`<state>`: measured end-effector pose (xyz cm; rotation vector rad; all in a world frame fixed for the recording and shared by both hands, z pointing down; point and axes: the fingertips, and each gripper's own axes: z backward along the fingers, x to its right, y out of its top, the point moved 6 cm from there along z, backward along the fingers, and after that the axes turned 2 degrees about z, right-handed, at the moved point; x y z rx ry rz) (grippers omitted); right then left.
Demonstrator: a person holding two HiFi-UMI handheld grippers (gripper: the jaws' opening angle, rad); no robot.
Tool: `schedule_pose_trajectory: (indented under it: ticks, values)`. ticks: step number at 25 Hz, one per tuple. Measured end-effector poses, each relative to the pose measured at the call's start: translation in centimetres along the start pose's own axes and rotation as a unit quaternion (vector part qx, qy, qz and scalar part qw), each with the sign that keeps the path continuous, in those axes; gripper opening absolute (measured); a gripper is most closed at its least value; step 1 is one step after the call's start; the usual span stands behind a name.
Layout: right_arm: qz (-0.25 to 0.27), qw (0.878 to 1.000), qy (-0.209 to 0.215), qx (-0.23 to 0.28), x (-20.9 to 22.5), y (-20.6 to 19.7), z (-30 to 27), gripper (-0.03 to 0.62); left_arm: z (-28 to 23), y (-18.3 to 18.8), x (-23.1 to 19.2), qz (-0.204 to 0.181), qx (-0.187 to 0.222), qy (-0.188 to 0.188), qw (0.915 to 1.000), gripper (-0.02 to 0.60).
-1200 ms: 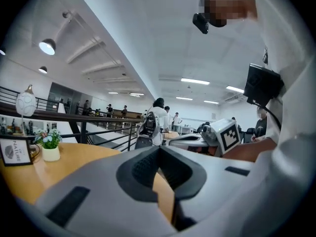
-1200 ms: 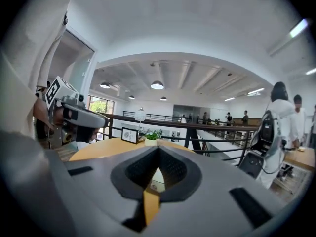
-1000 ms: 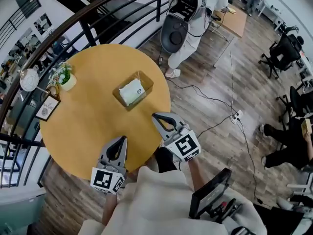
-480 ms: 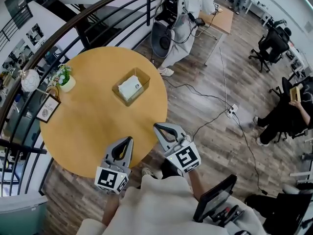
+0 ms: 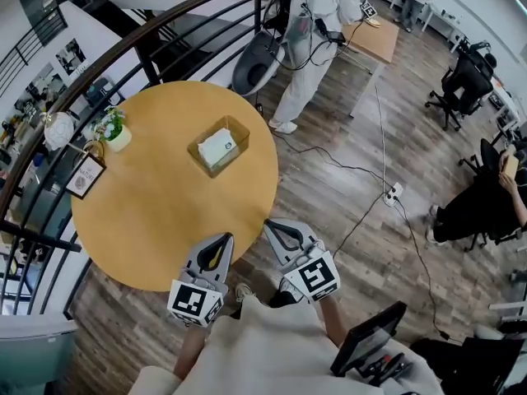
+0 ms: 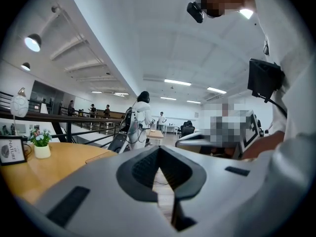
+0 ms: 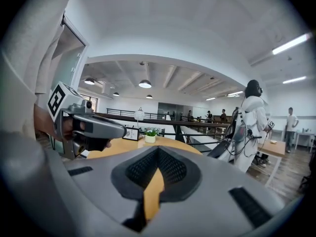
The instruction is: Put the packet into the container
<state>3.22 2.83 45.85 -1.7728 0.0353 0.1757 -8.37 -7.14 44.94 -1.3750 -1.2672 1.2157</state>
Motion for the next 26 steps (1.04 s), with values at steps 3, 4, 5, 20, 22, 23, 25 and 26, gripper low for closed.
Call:
schedule_pose_trajectory:
  ticks: [3,4,5,20,22,23,25,26]
  values:
    - [-0.013,1.0,0.008,0.003,0.3,-0.4,0.8,0.006,-0.1,-0.1,1.1,0.002,0.001,0.013,0.9999,0.005]
    - [-0.016,1.0,0.01,0.006,0.4,-0.4,1.0,0.006,-0.2,-0.2,1.4,0.001,0.002,0.018,0.9998,0.005]
    - [-0.013,1.0,0.014,0.008,0.5,-0.4,1.1,0.006,-0.3,-0.2,1.6,0.0,0.002,0.023,0.9997,0.005]
    - [0.003,0.999,0.035,0.021,2.1,-0.6,2.9,0.006,-1.5,-0.7,4.2,-0.004,0.003,0.051,0.9987,0.005]
    - [-0.003,0.999,0.035,0.021,2.4,-0.7,3.1,0.006,-1.8,-0.7,4.5,-0.006,0.002,0.052,0.9986,0.005]
    - [-0.003,0.999,0.035,0.021,2.5,-0.8,3.2,0.006,-1.9,-0.7,4.6,-0.006,0.002,0.052,0.9986,0.005]
    - [-0.003,0.999,0.035,0.021,2.4,-1.0,3.2,0.006,-1.8,-0.9,4.7,-0.007,0.002,0.052,0.9986,0.005]
    - [-0.002,0.999,0.035,0.021,2.4,-1.0,3.2,0.006,-1.8,-1.0,4.7,-0.007,0.003,0.052,0.9986,0.005]
